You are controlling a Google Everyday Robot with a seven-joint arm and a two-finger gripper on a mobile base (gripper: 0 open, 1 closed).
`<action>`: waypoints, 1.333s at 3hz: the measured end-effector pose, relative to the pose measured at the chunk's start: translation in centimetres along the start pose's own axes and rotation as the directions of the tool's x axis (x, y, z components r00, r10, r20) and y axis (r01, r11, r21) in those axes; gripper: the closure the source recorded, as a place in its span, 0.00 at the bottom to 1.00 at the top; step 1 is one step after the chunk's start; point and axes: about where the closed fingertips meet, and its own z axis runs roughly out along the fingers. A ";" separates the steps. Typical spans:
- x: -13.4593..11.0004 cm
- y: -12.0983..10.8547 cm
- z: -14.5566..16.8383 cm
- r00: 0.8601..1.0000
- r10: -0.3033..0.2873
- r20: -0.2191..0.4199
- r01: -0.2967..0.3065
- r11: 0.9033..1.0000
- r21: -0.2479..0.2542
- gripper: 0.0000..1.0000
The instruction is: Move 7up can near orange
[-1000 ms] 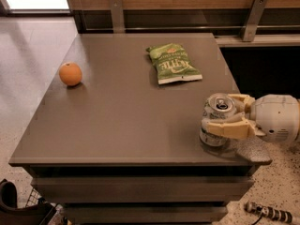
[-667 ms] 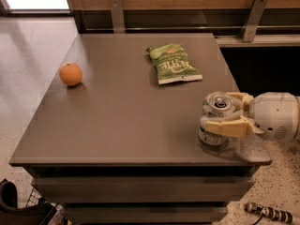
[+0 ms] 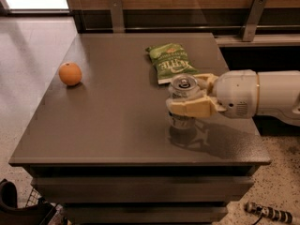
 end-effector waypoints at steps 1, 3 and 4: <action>-4.7 0.3 5.5 1.000 -0.012 -0.020 0.012 0.999 -0.042 1.00; -7.6 -1.4 17.2 0.999 0.026 0.028 -0.023 0.993 -0.116 1.00; -6.4 -1.9 21.5 0.999 0.020 0.047 -0.014 0.990 -0.138 1.00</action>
Offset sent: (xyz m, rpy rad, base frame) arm 0.0830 0.1725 0.0537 0.0141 0.0366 0.0881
